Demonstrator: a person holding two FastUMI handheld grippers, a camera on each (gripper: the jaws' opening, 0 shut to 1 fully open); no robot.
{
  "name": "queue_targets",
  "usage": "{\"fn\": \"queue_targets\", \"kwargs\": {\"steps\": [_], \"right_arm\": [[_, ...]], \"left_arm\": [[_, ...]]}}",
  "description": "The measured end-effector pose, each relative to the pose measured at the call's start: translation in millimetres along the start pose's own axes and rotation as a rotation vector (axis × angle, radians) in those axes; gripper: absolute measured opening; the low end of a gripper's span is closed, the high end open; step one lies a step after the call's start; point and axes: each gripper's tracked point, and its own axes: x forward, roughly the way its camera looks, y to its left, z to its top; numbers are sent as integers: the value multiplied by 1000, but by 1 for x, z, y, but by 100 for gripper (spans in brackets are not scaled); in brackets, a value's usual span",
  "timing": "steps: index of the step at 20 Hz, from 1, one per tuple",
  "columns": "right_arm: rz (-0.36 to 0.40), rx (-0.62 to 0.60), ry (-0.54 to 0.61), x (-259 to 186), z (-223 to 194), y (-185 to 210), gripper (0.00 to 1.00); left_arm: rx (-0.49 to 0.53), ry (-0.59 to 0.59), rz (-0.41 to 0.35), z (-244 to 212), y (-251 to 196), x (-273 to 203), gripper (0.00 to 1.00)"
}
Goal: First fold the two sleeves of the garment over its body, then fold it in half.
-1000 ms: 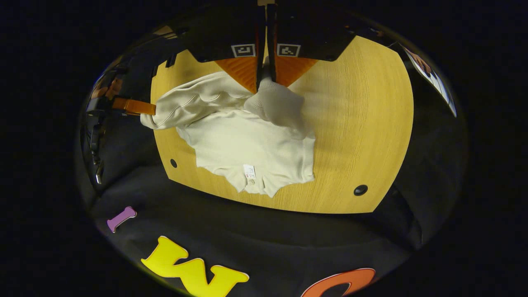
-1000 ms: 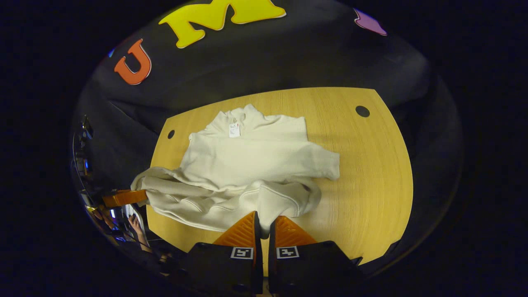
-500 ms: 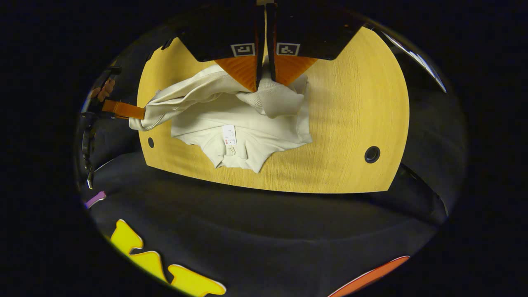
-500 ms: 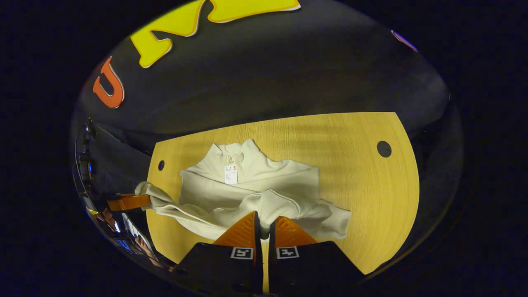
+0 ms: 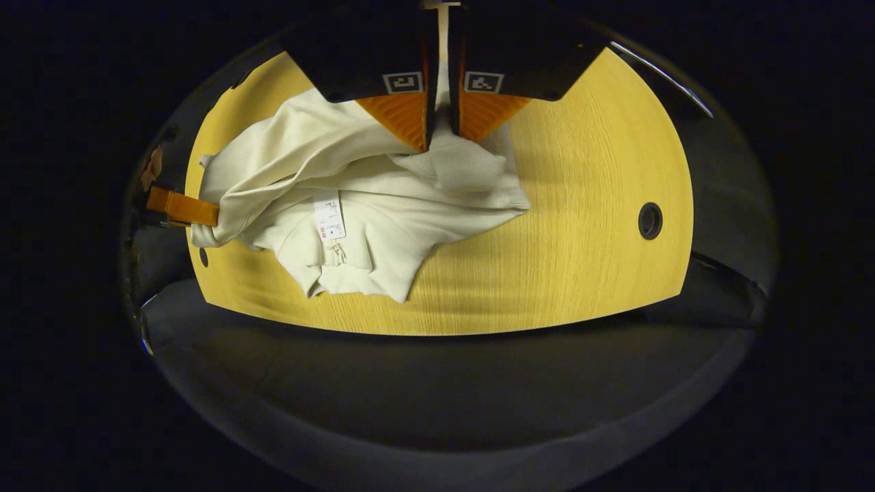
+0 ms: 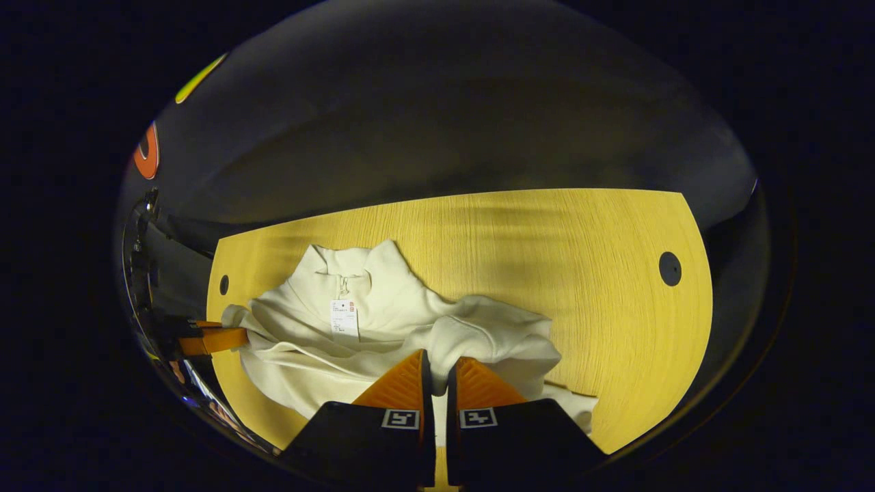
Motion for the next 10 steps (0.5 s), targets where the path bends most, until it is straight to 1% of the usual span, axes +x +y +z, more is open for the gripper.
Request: {"fn": "queue_targets", "kwargs": {"steps": [1,2,3,4,6,7,8,9,10], "right_arm": [[-6,3,-4,-3,0,-1,10],[-13,18,-8,-3,0,-1,13],[-17,21,-16,-6,3,-2,14],[-20,19,-36,-9,8,-5,22],[19,17,-53,-25,11,-2,23],[32,13,-61,-28,12,2,34],[32,16,-74,-28,12,3,57],[19,18,-92,-31,14,-1,65],[24,27,-112,-38,15,0,75]], "left_arm": [[9,-10,-6,1,0,-1,9],[7,-14,-4,3,0,0,16],[3,-17,-9,4,-2,4,26],[-5,-17,-7,4,-3,7,19],[-10,-11,-17,0,-5,3,72],[-16,-33,-15,4,-6,0,79],[-17,-43,-2,5,-3,-2,81],[-23,-62,8,7,0,-5,93],[-34,-79,11,9,-1,-9,100]]}}
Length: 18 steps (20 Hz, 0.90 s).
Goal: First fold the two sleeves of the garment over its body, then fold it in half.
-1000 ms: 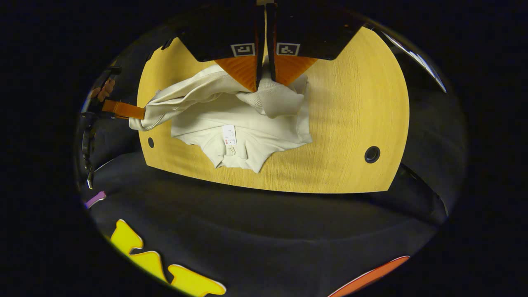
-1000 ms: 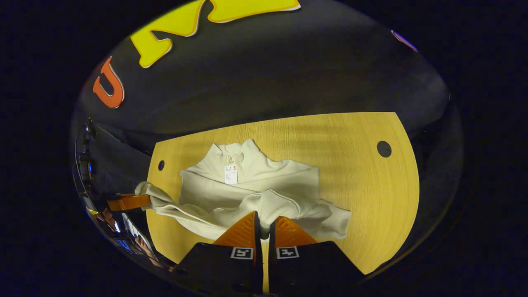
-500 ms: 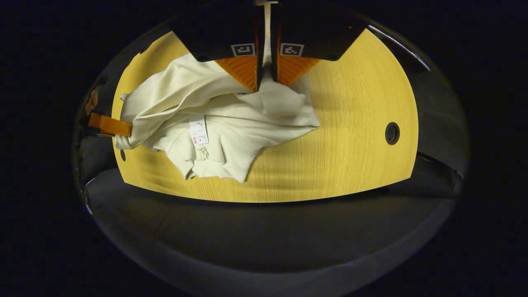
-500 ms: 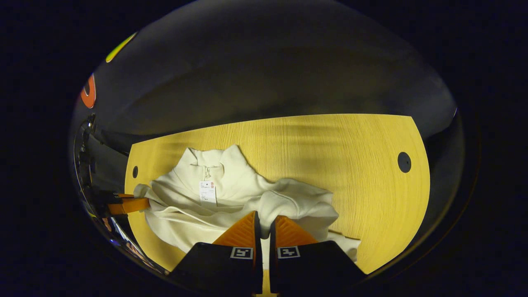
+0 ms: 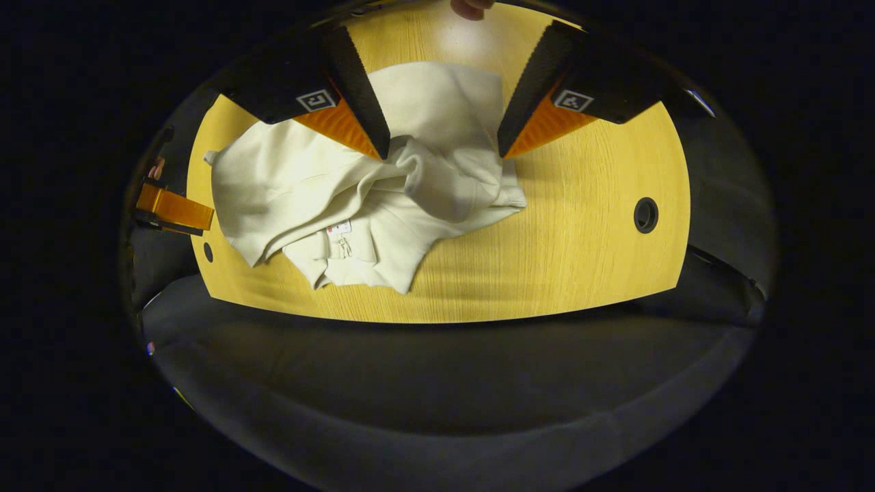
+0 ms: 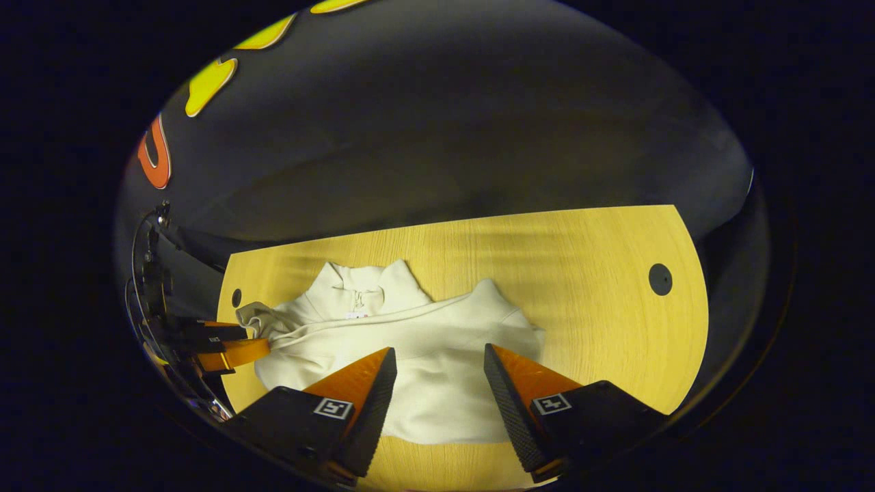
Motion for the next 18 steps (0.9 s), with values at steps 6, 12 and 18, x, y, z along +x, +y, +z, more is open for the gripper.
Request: {"fn": "queue_targets", "kwargs": {"steps": [6,12,18], "right_arm": [[-42,-22,-134,-70,4,-5,96],[-154,-224,-515,-230,-1,7,97],[-184,-273,-806,-356,-57,26,95]], "left_arm": [[-38,-192,5,-3,0,-65,100],[-2,-659,123,-12,3,-223,100],[38,-1027,223,-65,-25,-322,99]]}}
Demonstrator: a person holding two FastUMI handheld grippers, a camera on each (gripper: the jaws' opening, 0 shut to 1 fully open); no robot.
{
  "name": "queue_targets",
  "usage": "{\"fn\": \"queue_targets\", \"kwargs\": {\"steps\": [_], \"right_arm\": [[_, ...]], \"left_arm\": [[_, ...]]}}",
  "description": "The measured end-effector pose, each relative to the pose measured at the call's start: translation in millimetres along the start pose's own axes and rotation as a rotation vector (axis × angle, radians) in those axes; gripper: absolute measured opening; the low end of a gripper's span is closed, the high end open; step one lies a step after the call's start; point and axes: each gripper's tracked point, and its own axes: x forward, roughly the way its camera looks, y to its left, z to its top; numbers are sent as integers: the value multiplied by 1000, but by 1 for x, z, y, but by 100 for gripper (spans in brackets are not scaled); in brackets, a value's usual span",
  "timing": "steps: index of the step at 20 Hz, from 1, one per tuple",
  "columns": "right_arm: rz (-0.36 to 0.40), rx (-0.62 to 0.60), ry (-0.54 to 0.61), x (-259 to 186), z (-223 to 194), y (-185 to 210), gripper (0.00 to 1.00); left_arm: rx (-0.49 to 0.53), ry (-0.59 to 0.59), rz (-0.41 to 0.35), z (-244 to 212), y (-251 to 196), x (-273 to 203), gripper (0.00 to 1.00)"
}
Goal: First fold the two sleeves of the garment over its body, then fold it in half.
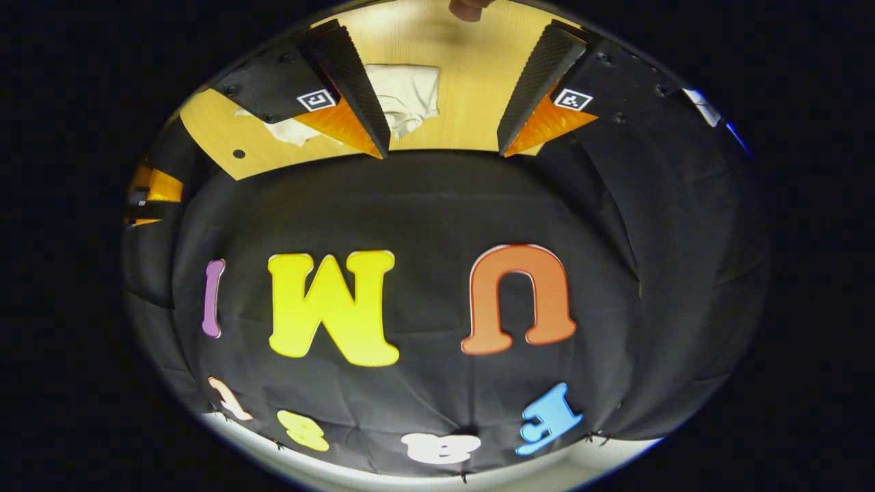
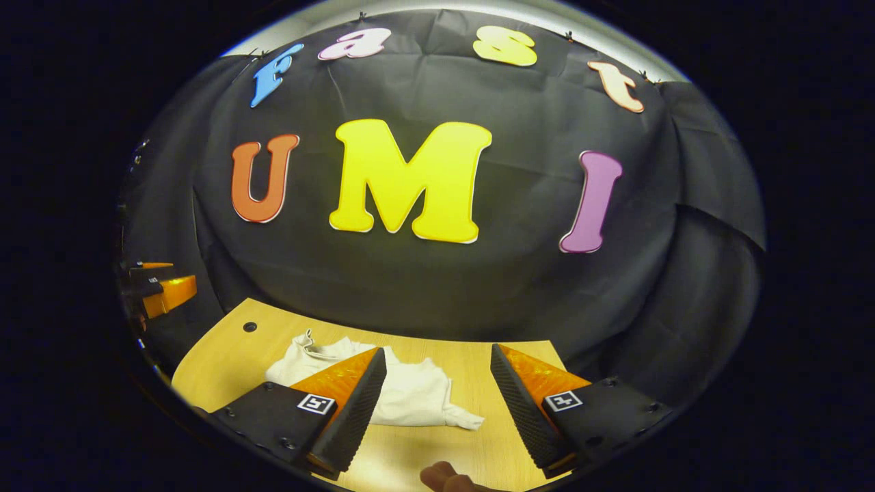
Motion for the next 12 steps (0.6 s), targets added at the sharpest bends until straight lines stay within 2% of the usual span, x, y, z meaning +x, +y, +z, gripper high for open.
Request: {"fn": "queue_targets", "kwargs": {"steps": [2,8,12], "right_arm": [[-27,-16,-97,-40,10,1,94],[-24,-45,-265,-127,42,27,94],[51,-45,-292,-152,41,71,94]], "left_arm": [[8,-79,-21,13,-9,-41,99],[-37,-129,10,22,-6,-115,99],[-53,-131,34,17,8,-126,99]]}}
